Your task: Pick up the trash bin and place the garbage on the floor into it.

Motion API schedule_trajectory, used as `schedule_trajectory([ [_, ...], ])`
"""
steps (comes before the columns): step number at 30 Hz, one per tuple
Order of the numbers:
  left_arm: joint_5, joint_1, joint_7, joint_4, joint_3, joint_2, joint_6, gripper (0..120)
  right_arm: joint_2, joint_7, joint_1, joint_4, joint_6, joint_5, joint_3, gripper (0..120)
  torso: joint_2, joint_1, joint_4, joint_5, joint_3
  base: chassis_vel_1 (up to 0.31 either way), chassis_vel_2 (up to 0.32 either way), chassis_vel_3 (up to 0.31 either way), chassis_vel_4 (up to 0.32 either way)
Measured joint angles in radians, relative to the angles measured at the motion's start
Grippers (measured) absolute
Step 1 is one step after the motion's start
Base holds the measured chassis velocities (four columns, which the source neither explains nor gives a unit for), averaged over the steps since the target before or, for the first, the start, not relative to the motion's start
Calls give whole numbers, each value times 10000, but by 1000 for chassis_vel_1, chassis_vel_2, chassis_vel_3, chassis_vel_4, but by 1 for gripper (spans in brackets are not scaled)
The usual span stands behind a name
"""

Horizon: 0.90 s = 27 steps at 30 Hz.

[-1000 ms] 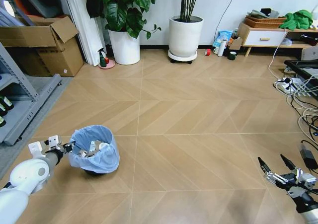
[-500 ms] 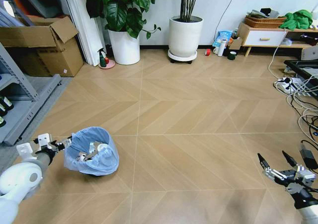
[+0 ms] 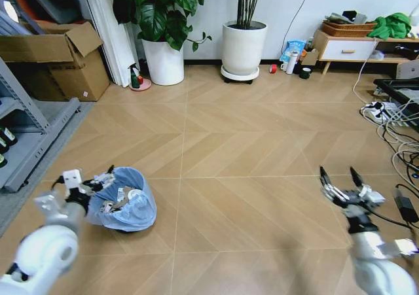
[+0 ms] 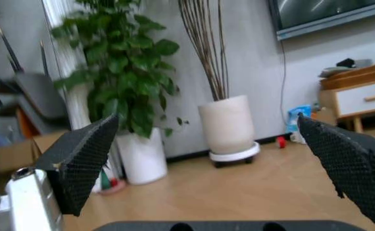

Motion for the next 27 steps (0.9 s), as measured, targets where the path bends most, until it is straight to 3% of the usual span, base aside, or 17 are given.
schedule_trajectory([
  [7, 795, -266, 429, 683, 369, -768, -333, 100, 916, -304, 842, -1011, 256, -706, -988, 100, 0, 0, 5, 5, 0, 0, 0, 0, 0],
  [27, 860, -322, 453, 822, 390, -809, -287, 100, 1000, -491, 861, -1190, 321, -801, -1002, 100, 0, 0, 2, 5, -1, 0, 0, 0, 0],
])
